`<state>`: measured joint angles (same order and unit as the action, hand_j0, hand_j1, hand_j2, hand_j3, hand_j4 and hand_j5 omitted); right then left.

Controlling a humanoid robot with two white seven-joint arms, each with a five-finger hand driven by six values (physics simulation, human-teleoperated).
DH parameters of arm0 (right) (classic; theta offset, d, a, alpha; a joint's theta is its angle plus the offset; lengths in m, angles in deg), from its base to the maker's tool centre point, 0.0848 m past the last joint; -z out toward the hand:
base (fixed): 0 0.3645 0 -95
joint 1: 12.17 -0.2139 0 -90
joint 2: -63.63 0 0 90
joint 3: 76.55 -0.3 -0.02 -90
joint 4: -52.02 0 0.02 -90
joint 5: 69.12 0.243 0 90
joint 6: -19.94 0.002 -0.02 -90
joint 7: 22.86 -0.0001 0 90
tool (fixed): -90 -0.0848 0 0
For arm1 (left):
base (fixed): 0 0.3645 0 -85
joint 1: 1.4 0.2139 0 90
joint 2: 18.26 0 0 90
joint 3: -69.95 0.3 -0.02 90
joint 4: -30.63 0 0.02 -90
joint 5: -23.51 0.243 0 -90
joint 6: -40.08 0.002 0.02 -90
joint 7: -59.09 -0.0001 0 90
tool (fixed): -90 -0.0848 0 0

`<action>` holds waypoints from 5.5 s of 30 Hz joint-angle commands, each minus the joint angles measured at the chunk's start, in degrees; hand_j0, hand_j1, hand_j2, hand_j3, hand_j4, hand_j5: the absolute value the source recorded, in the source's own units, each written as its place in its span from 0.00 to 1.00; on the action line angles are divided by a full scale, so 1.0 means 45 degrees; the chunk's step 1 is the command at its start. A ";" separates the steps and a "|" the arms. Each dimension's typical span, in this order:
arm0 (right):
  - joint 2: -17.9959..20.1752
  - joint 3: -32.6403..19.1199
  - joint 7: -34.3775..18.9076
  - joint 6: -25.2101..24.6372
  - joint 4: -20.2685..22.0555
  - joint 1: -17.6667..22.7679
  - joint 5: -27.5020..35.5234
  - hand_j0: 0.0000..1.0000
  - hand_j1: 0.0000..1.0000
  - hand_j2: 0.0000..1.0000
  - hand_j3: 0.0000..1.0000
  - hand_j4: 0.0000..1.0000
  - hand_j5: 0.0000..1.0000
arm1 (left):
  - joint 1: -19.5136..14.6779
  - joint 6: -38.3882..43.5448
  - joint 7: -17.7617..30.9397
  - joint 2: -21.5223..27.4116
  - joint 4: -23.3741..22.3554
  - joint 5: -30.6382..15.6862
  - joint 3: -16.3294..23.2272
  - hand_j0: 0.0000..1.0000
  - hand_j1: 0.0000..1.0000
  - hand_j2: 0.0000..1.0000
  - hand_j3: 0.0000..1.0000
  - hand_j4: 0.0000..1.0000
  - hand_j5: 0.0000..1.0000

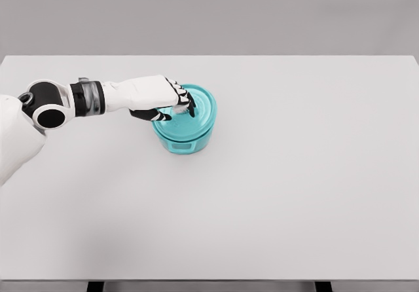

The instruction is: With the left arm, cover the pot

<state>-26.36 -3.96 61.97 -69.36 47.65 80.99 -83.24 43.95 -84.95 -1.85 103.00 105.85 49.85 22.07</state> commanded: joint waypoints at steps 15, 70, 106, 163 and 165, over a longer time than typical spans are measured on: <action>-0.0001 0.0001 -0.0002 0.0000 -0.0004 0.0000 -0.0006 1.00 1.00 1.00 1.00 1.00 1.00 | -0.0020 0.0006 0.0026 0.0008 -0.0174 -0.0014 0.0171 0.72 0.72 0.72 0.72 0.72 0.72; -0.0001 0.0001 -0.0002 0.0000 -0.0004 0.0000 -0.0006 1.00 1.00 1.00 1.00 1.00 1.00 | -0.0254 0.0006 0.0026 0.0321 -0.0252 0.0084 0.0405 0.44 0.44 0.44 0.44 0.44 0.44; -0.0001 0.0001 -0.0002 0.0000 -0.0004 0.0000 -0.0006 1.00 1.00 1.00 1.00 1.00 1.00 | -0.0273 0.0006 -0.0091 0.1356 0.0880 0.0006 0.0386 0.56 0.56 0.56 0.56 0.56 0.56; -0.0001 0.0001 -0.0002 0.0000 -0.0004 0.0000 -0.0006 1.00 1.00 1.00 1.00 1.00 1.00 | -0.0703 0.0006 -0.0345 0.0398 0.0138 -0.0111 0.1011 0.59 0.59 0.59 0.59 0.59 0.59; -0.0001 0.0001 -0.0002 0.0000 -0.0004 0.0000 -0.0006 1.00 1.00 1.00 1.00 1.00 1.00 | -0.0703 0.0006 -0.0345 0.0399 0.0138 -0.0111 0.1011 0.60 0.60 0.60 0.60 0.60 0.60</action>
<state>-26.36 -3.96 61.97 -69.36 47.65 80.99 -83.26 40.79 -85.11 -3.33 104.86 106.54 49.85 26.69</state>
